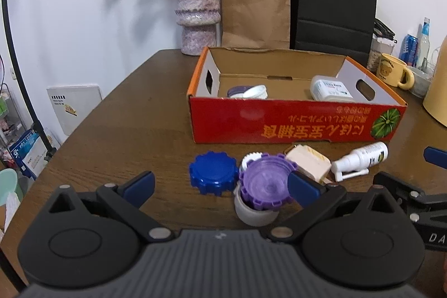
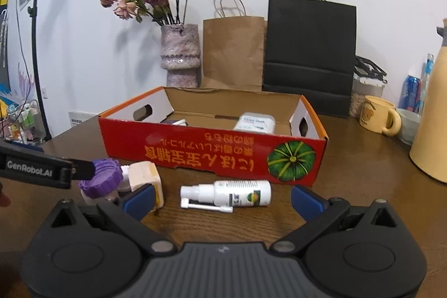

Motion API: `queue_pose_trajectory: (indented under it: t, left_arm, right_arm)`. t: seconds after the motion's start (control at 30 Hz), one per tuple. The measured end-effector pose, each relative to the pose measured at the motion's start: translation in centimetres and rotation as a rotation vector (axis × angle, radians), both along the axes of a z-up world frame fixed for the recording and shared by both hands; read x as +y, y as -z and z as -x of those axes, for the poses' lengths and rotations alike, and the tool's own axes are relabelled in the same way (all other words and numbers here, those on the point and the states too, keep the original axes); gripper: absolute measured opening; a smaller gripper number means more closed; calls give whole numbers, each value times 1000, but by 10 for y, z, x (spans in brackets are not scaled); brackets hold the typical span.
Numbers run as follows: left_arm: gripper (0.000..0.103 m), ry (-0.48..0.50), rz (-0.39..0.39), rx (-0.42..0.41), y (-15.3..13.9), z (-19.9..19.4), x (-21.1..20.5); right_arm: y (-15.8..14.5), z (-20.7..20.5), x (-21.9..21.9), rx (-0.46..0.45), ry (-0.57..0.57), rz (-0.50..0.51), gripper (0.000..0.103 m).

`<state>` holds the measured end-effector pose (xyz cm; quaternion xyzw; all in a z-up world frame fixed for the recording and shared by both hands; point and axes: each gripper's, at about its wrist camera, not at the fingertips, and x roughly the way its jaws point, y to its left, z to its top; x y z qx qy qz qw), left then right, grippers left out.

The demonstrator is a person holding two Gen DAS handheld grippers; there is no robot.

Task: Organize rigid objects
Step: 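Grasp the purple-rimmed lid with the left tool while the right tool approaches the cream box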

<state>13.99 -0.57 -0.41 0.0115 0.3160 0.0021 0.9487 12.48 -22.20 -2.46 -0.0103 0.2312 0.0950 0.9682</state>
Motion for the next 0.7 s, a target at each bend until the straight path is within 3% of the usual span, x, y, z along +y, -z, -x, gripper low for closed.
queue_pose_trajectory:
  t: [0.53,0.7]
  left_arm:
    - [103,36,-1,8,14,-11,-20]
    - [86,46,8,9,17,-10,-20]
  right_arm:
    - [15,-6,-6,40,40,-28,103]
    - [16,-7,-6,46,42,-31,103]
